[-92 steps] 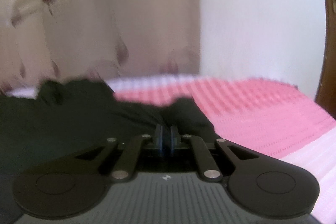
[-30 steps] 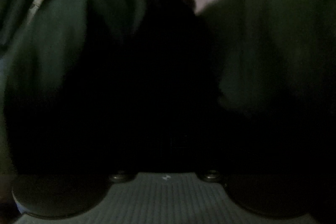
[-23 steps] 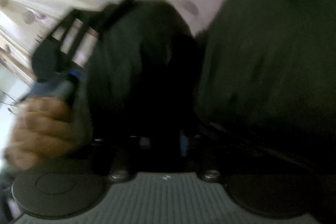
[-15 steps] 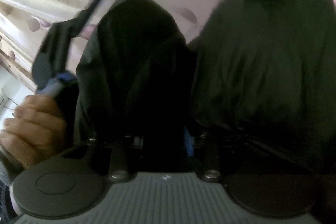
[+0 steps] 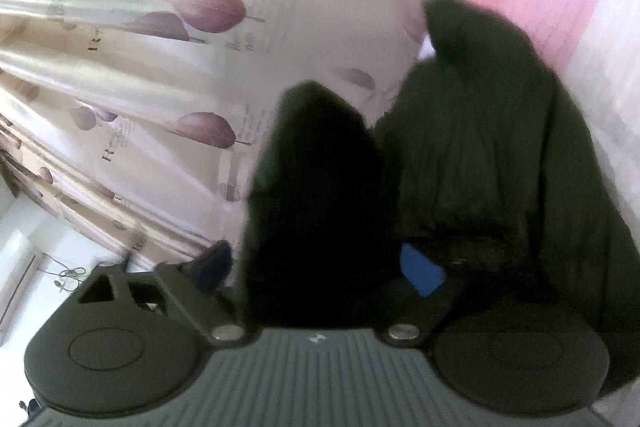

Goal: Fold large clothes

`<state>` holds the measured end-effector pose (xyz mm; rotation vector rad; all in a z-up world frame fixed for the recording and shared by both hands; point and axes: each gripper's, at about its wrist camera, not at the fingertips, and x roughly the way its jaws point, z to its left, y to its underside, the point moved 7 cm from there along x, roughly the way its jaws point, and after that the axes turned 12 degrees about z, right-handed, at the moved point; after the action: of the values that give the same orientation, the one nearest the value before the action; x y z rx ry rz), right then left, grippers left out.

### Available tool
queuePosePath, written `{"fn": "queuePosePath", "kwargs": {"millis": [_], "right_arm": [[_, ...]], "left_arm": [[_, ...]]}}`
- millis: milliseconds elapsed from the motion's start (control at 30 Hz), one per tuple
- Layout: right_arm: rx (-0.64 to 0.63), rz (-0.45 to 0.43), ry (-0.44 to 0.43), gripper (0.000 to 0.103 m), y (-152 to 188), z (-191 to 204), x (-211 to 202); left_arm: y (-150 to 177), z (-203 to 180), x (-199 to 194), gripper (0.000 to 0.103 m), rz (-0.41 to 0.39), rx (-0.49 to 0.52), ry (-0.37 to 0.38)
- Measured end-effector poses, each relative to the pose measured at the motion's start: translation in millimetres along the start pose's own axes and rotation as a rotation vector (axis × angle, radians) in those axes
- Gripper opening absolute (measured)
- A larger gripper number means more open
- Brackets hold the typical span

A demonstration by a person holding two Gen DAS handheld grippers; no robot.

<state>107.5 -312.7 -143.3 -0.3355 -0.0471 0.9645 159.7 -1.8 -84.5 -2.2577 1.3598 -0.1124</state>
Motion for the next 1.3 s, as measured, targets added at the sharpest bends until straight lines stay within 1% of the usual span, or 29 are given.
{"fn": "queuePosePath", "kwargs": {"millis": [67,133,233,267,333,367,467,500,533,600,633,667,733,833,867,900,933,967,1000,1033,1067,1100,1133,1167,1200,1233,1300], "right_arm": [[-0.021,0.004,0.016,0.097,-1.0,10.9,2.6],[-0.054,0.015,0.044,0.097,-7.1,18.4,10.3],[-0.092,0.021,0.132,0.097,-16.1,17.8,16.5],[-0.114,-0.001,0.185,0.096,-24.5,19.4,16.1],[-0.188,-0.093,0.310,0.097,-36.8,24.2,-2.8],[-0.211,-0.127,0.332,0.097,-40.0,27.5,-14.4],[-0.257,-0.195,0.291,0.097,-47.1,48.4,-34.3],[-0.291,-0.189,0.272,0.097,-45.7,57.5,-34.9],[-0.318,-0.145,0.256,0.096,-42.5,66.0,-29.3],[-0.320,-0.057,0.247,0.096,-37.5,70.8,-8.9],[-0.320,-0.007,0.253,0.096,-34.3,68.8,4.4],[-0.314,0.025,0.277,0.095,-33.5,65.1,18.0],[-0.305,0.081,0.315,0.091,-28.6,54.0,37.3],[-0.296,0.139,0.341,0.084,-26.7,44.8,68.2],[-0.310,0.156,0.351,0.077,-25.7,45.0,77.8],[-0.323,0.171,0.374,0.056,-25.3,43.9,86.2],[-0.336,0.193,0.412,0.043,-25.4,41.5,101.3],[-0.354,0.218,0.416,0.031,-22.3,38.7,107.8],[-0.379,0.226,0.416,0.024,-20.2,39.2,110.5],[-0.426,0.228,0.433,0.019,-19.5,42.9,111.0],[-0.457,0.224,0.441,0.011,-18.2,47.6,108.4],[-0.477,0.206,0.427,0.009,-22.3,56.6,101.0],[-0.491,0.179,0.408,0.008,-28.5,66.8,91.2],[-0.507,0.166,0.396,0.006,-30.7,76.4,85.3],[-0.533,0.156,0.390,0.006,-35.8,88.1,75.9],[-0.567,0.150,0.395,0.005,-39.2,99.4,67.1],[-0.614,0.155,0.410,0.004,-42.1,110.7,51.8]], "left_arm": [[13.4,4.6,5.4,0.088,-0.004,-0.013,0.069],[26.0,4.0,14.8,0.090,0.005,-0.001,0.117],[49.2,7.2,36.3,0.090,0.066,0.003,0.184],[54.5,10.1,42.3,0.090,0.071,0.004,0.199],[61.6,16.8,50.1,0.090,0.074,0.009,0.225],[62.9,20.0,52.7,0.090,0.068,0.010,0.237],[61.1,27.8,55.3,0.090,0.048,-0.005,0.289],[60.2,31.0,54.2,0.090,0.039,-0.021,0.312],[61.3,34.4,50.7,0.090,0.035,-0.030,0.326],[62.0,36.5,47.8,0.090,0.025,-0.036,0.343],[62.1,36.5,47.1,0.090,0.023,-0.035,0.346],[63.0,35.9,45.7,0.090,0.025,-0.027,0.344],[62.9,34.2,46.0,0.090,0.026,-0.012,0.339],[65.2,35.1,41.8,0.090,0.018,-0.023,0.350],[66.3,36.5,38.1,0.090,0.012,-0.030,0.352],[67.5,37.7,33.6,0.090,0.006,-0.040,0.353],[68.0,38.5,29.1,0.091,0.000,-0.051,0.350],[67.8,38.6,23.8,0.091,-0.010,-0.058,0.343],[66.8,37.9,16.3,0.091,-0.023,-0.057,0.330],[65.1,36.1,8.8,0.091,-0.035,-0.051,0.317],[62.5,32.6,-0.7,0.092,-0.046,-0.031,0.298],[59.7,28.4,-9.9,0.094,-0.057,0.001,0.272],[54.4,22.8,-19.6,0.099,-0.075,0.045,0.225],[49.7,18.9,-27.6,0.102,-0.097,0.076,0.175],[44.3,14.7,-33.4,0.102,-0.119,0.104,0.127],[39.7,11.4,-34.4,0.102,-0.120,0.132,0.100],[33.9,13.1,-30.4,0.102,-0.099,0.173,0.036]]}}
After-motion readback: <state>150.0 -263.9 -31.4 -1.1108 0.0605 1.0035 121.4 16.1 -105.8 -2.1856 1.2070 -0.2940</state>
